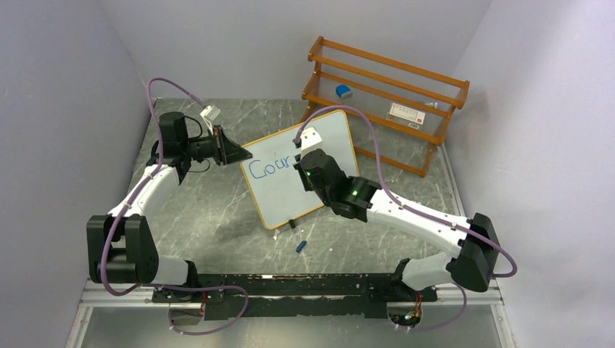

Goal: Write a sentence on the whiteboard

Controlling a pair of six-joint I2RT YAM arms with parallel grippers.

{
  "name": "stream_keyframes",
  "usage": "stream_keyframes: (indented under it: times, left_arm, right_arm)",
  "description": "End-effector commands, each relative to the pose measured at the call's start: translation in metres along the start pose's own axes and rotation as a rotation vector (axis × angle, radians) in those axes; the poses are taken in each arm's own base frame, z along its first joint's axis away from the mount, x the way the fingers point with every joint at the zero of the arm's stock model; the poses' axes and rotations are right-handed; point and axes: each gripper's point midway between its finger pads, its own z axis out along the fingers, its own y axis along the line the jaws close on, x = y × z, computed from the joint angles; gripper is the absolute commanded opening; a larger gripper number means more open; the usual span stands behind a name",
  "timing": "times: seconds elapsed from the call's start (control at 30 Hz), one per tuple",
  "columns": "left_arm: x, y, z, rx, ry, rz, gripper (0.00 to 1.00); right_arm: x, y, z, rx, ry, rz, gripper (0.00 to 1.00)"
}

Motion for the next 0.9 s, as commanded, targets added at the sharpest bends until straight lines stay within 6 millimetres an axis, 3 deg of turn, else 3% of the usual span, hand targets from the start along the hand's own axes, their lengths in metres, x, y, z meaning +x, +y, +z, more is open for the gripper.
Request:
stream_keyframes:
  times: [0.0,0.53,0.87]
  left_arm:
    - [0.0156,0.0010,0.0077,0.007,0.048,-0.033,0.05]
    - [0.0147,0.0001,0.0074,0.007,0.047,-0.027,0.05]
    - [0.0148,0.0007,0.0075,0.005,0.047,-0.029,0.05]
  right_arm:
    - [-0.0023,-0.0018,0.0058,0.014,-0.015,0.025,0.00]
    - [-0.0108,0.0055,0.0057,-0.028,-0.046,0.040,0.00]
    - [-0.0012,0.0069,0.0030,-0.044,-0.007,0.015,0.00]
